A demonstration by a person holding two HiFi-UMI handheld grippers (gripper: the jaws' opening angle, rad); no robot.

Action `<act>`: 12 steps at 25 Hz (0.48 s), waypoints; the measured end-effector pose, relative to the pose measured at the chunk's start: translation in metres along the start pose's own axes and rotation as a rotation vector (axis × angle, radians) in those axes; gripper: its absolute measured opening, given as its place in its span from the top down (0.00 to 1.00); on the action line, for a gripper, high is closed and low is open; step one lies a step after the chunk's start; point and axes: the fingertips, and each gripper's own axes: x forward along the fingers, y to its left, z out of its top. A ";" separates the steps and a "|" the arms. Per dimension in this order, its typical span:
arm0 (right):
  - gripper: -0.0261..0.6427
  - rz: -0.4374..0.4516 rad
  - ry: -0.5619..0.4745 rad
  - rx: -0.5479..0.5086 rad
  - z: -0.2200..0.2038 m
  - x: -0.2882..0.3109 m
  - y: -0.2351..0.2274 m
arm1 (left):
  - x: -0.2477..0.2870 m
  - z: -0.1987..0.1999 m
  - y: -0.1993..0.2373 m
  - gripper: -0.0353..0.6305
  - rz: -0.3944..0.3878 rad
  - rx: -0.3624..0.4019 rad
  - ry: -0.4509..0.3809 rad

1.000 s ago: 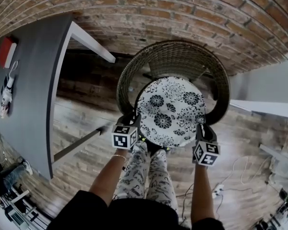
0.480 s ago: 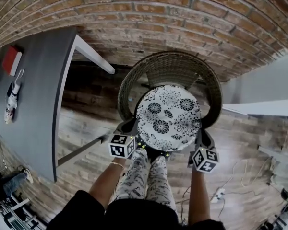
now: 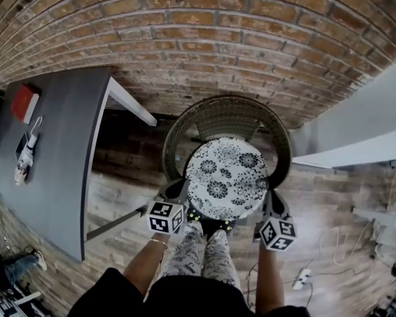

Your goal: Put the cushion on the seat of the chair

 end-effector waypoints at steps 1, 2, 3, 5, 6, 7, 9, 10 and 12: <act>0.96 0.005 -0.009 -0.005 0.006 -0.004 0.004 | -0.003 0.008 -0.004 0.94 -0.006 0.007 -0.013; 0.96 0.011 -0.018 -0.007 0.011 -0.008 0.007 | -0.007 0.015 -0.009 0.94 -0.014 0.019 -0.025; 0.96 0.016 -0.027 -0.007 0.017 -0.012 0.011 | -0.010 0.021 -0.014 0.94 -0.023 0.036 -0.033; 0.96 0.027 -0.051 -0.004 0.029 -0.021 0.020 | -0.018 0.031 -0.024 0.94 -0.041 0.069 -0.042; 0.96 0.032 -0.064 -0.002 0.035 -0.027 0.024 | -0.023 0.037 -0.029 0.94 -0.050 0.083 -0.050; 0.96 0.038 -0.076 0.000 0.041 -0.032 0.027 | -0.028 0.043 -0.035 0.94 -0.057 0.095 -0.061; 0.96 0.050 -0.094 -0.003 0.052 -0.041 0.035 | -0.037 0.055 -0.044 0.94 -0.068 0.114 -0.079; 0.96 0.056 -0.100 -0.007 0.057 -0.045 0.039 | -0.042 0.059 -0.048 0.94 -0.075 0.120 -0.087; 0.96 0.070 -0.109 -0.023 0.064 -0.055 0.048 | -0.052 0.066 -0.058 0.94 -0.094 0.118 -0.102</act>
